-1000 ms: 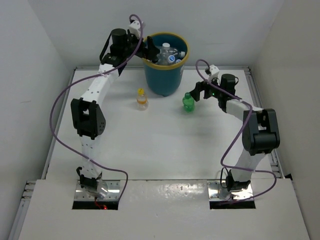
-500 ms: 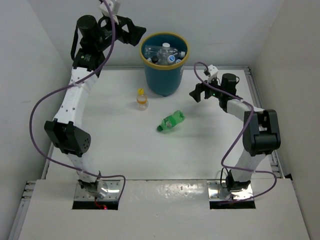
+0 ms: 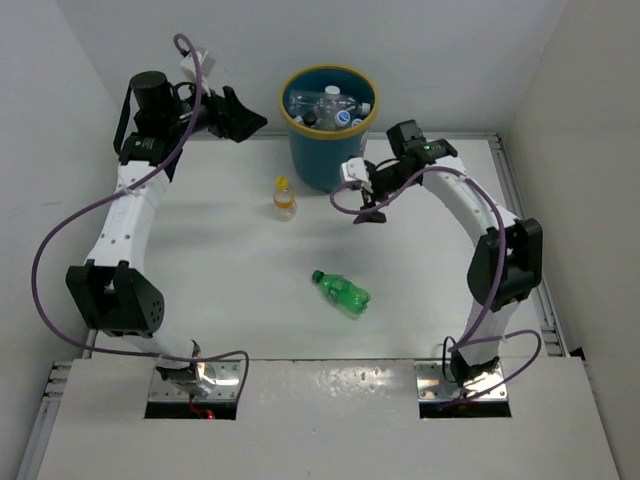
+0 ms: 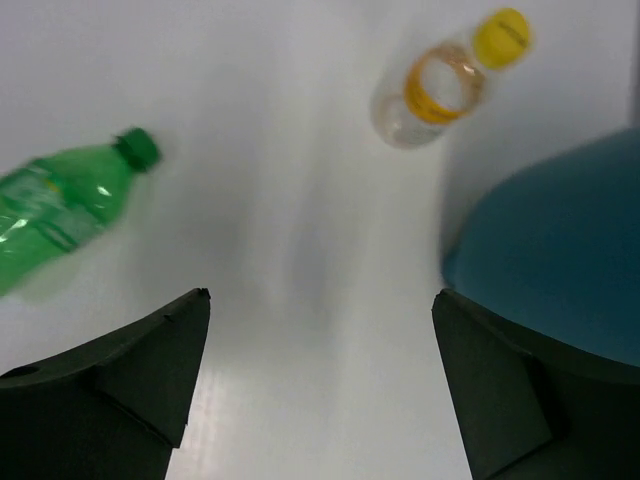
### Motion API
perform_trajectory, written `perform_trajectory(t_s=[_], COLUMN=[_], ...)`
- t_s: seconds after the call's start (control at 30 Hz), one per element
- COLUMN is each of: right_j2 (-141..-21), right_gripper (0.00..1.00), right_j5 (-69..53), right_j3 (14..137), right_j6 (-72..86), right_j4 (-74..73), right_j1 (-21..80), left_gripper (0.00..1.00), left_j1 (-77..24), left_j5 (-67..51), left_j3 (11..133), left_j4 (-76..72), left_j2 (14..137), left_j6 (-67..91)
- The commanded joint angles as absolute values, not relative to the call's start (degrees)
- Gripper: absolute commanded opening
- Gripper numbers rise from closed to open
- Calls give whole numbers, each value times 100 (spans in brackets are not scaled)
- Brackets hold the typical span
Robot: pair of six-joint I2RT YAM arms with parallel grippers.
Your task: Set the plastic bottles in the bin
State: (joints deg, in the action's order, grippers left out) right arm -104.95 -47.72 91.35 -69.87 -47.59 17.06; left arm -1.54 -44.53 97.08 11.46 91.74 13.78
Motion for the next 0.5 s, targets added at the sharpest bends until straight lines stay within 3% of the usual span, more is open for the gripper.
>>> perform_trajectory(t_s=[0.0,0.27,0.33,0.47], right_j2=[-10574,-10002,-10054,-10195], right_gripper=[91,90,100,100], right_j5=[-4468,-2761,-2689,-1953], right_j3=[9414,8420,8507,8534], right_j6=[-7508,-3484,-2464,424], right_j4=[-6985,-6109,-6012,-5301], right_j1=[2223,3778,3867,3727], left_gripper=[100,100,100,100], left_j1=[18,571,658,905], left_j5=[-4755,-4377,-4211,-4052], left_j3=[9493,8842,8675,8245], left_j4=[993,993,1046,923], left_j2=[8421,7735,7629,7225], left_j6=[1468,1871,2047,2303])
